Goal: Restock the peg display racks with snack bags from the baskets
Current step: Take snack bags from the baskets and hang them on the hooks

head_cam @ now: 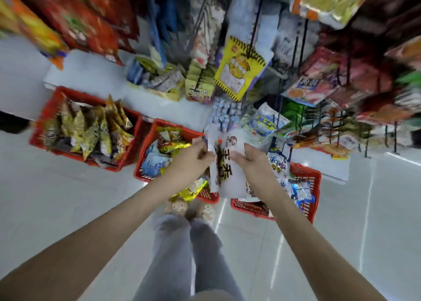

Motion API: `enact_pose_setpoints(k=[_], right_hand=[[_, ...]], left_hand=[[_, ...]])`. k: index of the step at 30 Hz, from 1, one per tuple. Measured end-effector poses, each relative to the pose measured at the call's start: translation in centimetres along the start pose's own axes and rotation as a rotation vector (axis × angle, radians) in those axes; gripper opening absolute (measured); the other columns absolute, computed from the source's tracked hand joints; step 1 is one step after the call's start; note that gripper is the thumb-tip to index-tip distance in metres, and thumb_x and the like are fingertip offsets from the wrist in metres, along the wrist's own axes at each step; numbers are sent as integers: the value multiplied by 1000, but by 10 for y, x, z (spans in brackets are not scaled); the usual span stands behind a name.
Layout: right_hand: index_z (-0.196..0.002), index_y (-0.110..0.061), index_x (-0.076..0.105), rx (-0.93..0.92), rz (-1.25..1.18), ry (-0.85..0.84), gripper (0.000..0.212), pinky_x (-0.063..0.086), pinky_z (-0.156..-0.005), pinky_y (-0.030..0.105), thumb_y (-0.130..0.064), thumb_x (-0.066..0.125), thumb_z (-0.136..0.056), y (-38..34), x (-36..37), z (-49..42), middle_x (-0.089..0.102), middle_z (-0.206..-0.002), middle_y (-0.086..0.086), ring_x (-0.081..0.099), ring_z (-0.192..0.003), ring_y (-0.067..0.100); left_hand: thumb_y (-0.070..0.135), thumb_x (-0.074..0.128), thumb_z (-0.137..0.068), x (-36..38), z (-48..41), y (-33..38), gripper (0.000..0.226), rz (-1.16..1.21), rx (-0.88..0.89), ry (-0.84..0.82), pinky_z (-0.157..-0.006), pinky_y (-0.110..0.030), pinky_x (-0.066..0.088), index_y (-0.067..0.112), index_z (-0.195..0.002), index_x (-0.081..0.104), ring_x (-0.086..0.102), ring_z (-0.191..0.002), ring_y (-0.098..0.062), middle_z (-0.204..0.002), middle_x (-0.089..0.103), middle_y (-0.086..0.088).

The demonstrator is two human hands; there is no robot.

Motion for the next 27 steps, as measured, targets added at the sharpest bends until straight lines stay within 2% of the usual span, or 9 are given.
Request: enact_pose_setpoints(k=[3,7,9,11,13,15,19,22,27], right_hand=[[-101,-13,63,-67,54,-160,22,49,-63,21,-1,45,-98,-52,21,18,68,-84,2,65,-73,3],[-117,-21,59,-140,128,-270,29,48,-76,16,-5,42,-101,-108,45,28,68,-105,-8,64,-90,-2],[-108,-23,59,-190,138,-224,26,48,-65,15,-4,45,-99,-137,58,29,68,-97,-8,65,-78,-2],[-97,-21,57,-245,180,-184,18,43,-54,12,-4,49,-97,-168,72,31,64,-86,-7,60,-63,-2],[-87,-25,53,-312,278,-144,17,40,-57,12,-10,54,-97,-198,97,33,59,-87,-6,54,-70,3],[-86,-26,52,-385,384,-98,15,40,-63,15,-15,57,-95,-222,115,33,56,-87,-6,51,-79,9],[-91,-21,61,-533,506,-31,3,38,-65,21,-20,64,-91,-290,190,46,56,-77,-8,53,-75,9],[-81,-24,64,-649,518,-18,9,41,-61,16,-21,68,-88,-342,249,61,61,-76,-5,54,-70,5],[-86,-22,69,-800,439,-121,5,42,-60,9,-19,66,-89,-406,320,79,65,-76,-11,57,-67,-5]], left_hand=[[52,52,-71,-48,33,21,35,89,21,113,-79,-53,53,17,-70,50,62,-77,-36,-72,55,-17],[32,58,-91,-106,67,48,34,69,30,218,-70,-36,48,15,-65,42,53,-66,-30,-60,45,-6],[28,59,-90,-137,82,54,35,126,36,286,-71,-34,52,17,-62,40,55,-65,-31,-58,43,-3],[23,57,-92,-170,100,55,36,101,42,390,-57,-27,40,17,-62,39,51,-63,-27,-58,42,-1],[21,57,-92,-210,120,50,32,126,87,460,-64,-27,35,14,-64,44,57,-95,-32,-86,57,-2],[19,58,-92,-244,137,49,27,153,129,511,-88,-25,29,10,-67,53,42,-130,-20,-138,47,1],[16,64,-89,-329,173,39,32,223,288,533,-97,-23,24,16,-58,54,34,-131,-3,-152,31,9],[14,66,-87,-382,192,36,36,219,440,540,-101,-26,28,17,-54,54,37,-127,-2,-145,38,7],[25,66,-89,-452,211,36,30,120,521,643,-75,-12,33,14,-61,61,46,-91,3,-91,39,8]])
Point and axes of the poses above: each hand's wrist, its own z-axis away from the middle knuckle, its own x-axis out of the palm, y = z × x, the point moved 1 cm from there along -z, towards the middle knuckle
